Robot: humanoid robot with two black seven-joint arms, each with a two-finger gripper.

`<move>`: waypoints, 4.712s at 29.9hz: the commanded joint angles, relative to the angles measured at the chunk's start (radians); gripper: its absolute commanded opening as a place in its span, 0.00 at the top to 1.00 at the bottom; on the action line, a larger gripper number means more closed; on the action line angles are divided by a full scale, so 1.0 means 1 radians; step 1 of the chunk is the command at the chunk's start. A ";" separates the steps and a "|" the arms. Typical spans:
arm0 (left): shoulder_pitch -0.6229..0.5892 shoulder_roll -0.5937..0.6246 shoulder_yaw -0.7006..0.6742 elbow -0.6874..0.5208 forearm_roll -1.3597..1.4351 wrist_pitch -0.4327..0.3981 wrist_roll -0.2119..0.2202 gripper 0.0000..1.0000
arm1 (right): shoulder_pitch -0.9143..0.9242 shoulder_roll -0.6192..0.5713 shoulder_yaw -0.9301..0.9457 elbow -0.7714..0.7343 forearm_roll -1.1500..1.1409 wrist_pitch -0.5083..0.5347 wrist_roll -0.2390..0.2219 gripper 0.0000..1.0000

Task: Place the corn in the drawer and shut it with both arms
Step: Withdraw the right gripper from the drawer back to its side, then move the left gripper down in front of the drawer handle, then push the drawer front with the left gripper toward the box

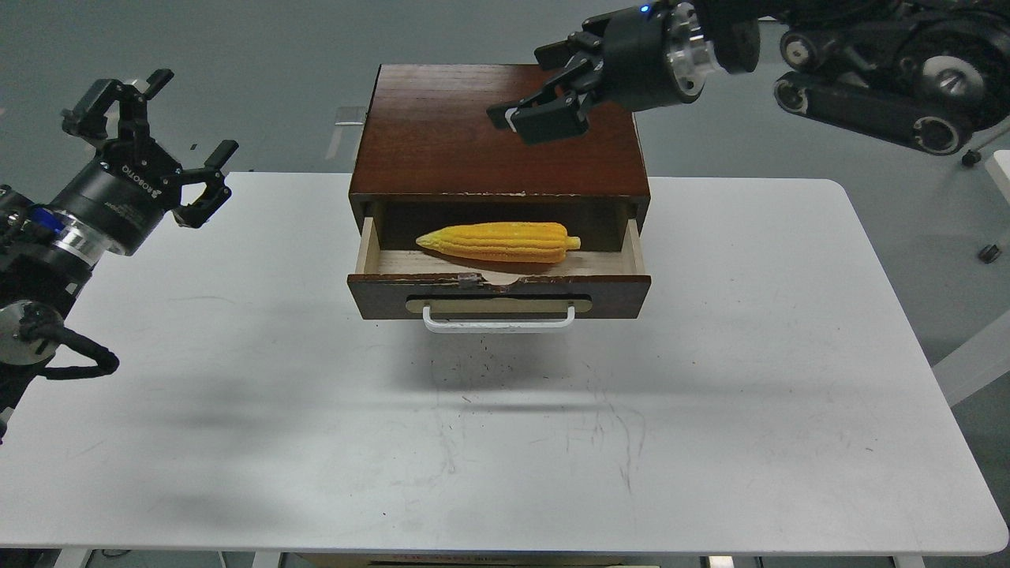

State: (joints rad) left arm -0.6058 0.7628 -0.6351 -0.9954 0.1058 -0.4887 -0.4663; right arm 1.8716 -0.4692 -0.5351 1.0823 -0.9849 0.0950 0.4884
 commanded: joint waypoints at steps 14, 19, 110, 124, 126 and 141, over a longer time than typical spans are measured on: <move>0.021 -0.007 0.002 -0.028 0.037 0.000 -0.002 0.02 | -0.793 -0.306 0.596 -0.004 0.710 0.002 0.000 0.02; 0.021 -0.003 0.000 -0.028 0.080 0.000 -0.022 0.02 | -0.986 -0.287 0.733 -0.027 0.853 0.017 0.000 0.02; 0.144 -0.267 0.003 -0.431 1.135 0.088 0.267 1.00 | -1.267 -0.194 0.862 -0.157 1.023 0.236 0.000 0.01; 0.144 -0.310 -0.003 -0.361 1.114 0.144 0.271 1.00 | -1.270 -0.192 0.862 -0.157 1.023 0.236 0.000 0.01; 0.141 -0.322 -0.003 -0.348 1.114 0.144 0.271 1.00 | -1.272 -0.194 0.862 -0.157 1.023 0.235 0.000 0.01; 0.121 -0.341 -0.006 -0.310 1.112 0.151 0.271 1.00 | -1.286 -0.192 0.862 -0.157 1.023 0.233 0.000 0.01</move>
State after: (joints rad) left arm -0.4793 0.4218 -0.6394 -1.3096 1.2182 -0.3379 -0.1941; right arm 0.5860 -0.6641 0.3267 0.9250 0.0383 0.3284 0.4887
